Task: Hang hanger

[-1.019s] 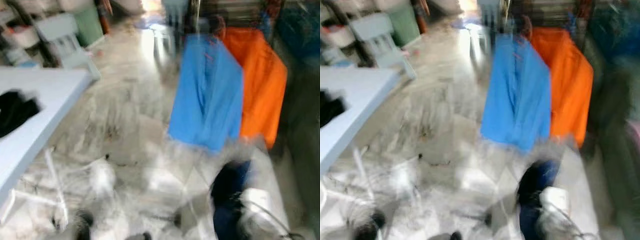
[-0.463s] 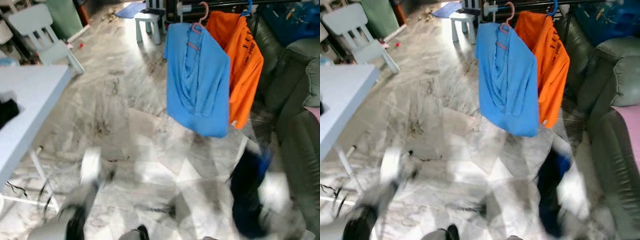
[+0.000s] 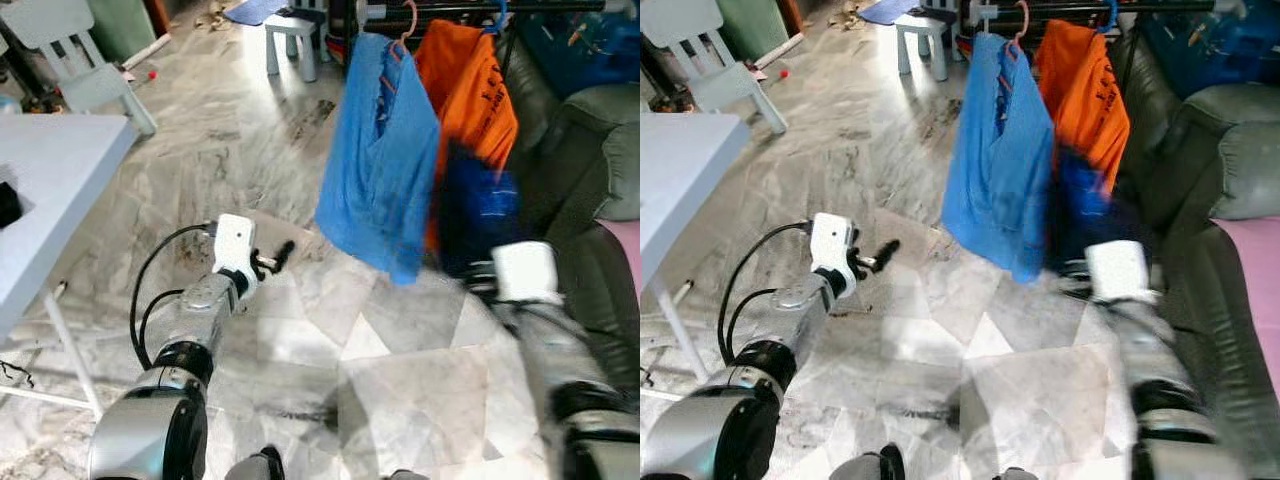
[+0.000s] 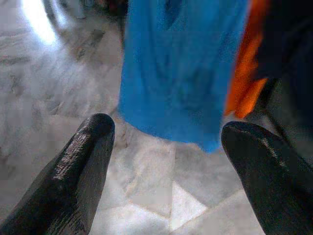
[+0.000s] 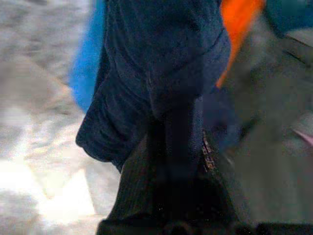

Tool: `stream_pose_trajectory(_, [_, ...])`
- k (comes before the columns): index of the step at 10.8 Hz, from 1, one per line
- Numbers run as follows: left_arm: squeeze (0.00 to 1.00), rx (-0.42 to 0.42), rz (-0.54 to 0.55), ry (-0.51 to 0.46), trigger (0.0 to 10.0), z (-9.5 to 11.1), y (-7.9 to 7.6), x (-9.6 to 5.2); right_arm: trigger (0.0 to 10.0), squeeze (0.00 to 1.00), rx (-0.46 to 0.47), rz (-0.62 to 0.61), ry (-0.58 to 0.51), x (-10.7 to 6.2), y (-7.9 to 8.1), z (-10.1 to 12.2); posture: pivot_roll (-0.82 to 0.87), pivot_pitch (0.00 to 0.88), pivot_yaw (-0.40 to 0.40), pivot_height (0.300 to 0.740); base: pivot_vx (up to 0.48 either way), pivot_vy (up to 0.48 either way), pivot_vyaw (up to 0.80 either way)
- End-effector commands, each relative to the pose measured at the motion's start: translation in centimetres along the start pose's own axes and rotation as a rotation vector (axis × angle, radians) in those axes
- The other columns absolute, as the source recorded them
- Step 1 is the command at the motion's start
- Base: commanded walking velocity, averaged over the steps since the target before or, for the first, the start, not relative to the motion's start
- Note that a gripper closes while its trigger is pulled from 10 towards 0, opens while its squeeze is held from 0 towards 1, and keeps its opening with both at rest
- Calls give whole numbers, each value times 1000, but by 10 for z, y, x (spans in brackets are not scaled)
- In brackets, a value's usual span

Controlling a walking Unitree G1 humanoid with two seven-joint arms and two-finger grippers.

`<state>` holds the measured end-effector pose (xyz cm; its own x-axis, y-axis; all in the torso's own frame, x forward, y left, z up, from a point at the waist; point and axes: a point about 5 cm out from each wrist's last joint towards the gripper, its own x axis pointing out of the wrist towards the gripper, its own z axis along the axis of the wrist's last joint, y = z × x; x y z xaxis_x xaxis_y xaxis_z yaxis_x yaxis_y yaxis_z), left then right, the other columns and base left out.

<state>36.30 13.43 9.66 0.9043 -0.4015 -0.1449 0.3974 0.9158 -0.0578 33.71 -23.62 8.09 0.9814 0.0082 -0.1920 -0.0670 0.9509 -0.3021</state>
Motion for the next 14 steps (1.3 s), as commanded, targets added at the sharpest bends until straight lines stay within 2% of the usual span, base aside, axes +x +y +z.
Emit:
stream_pose_trajectory(1, [0,30,0,-29,10000,2,4,-5,10000,0,-13,19,-82,3,7,17,-163,0,53,740,0,0,0])
stream_pose_trajectory(2, [0,24,11,-51,10000,-11,6,-20,10000,0,41,34,-98,-7,17,13,-158,0,53,740,0,0,0])
stream_pose_trajectory(3, [0,-6,28,-39,10000,-28,4,-36,10000,0,58,41,-121,-20,20,9,-145,0,57,740,0,0,0])
stream_pose_trajectory(4, [0,-38,61,-10,10000,-53,1,-63,10000,0,96,-38,-107,-40,19,-5,-137,0,53,740,0,0,0])
stream_pose_trajectory(5, [0,15,114,-22,10000,-58,1,-77,10000,0,105,-117,-100,-54,17,-12,-132,0,53,740,0,0,0])
stream_pose_trajectory(6, [0,15,135,-39,10000,-54,3,-82,10000,0,174,-162,-78,-62,17,-14,-129,0,53,740,0,0,0])
stream_pose_trajectory(7, [0,-35,170,-62,10000,-45,9,-85,10000,0,135,-217,-81,-70,14,-14,-117,0,40,740,0,0,0])
stream_pose_trajectory(8, [0,-13,187,-104,10000,-28,22,-87,10000,0,106,-261,-62,-72,11,-13,-118,0,42,740,0,0,0])
stream_pose_trajectory(9, [0,-3,185,-133,10000,-24,25,-85,10000,0,113,-251,-56,-70,12,-12,-117,0,42,740,0,0,0])
stream_pose_trajectory(10, [0,-30,171,-150,10000,-20,23,-86,10000,0,124,-275,-42,-73,13,-13,-127,0,59,740,0,0,0])
stream_pose_trajectory(11, [0,-2,173,-131,10000,-24,16,-90,10000,0,178,-332,-8,-83,13,-18,-139,0,73,740,0,0,0])
stream_pose_trajectory(12, [0,-38,177,-85,10000,-36,7,-95,10000,0,195,-350,5,-102,19,-20,-150,0,90,740,0,0,0])
stream_pose_trajectory(13, [0,-40,161,-74,10000,-43,0,-97,10000,0,237,-392,30,-120,22,-23,-157,9,84,740,0,0,0])
stream_pose_trajectory(14, [0,-63,158,-70,10000,-45,-3,-97,10000,0,252,-384,30,-131,26,-18,-179,8,79,740,0,0,0])
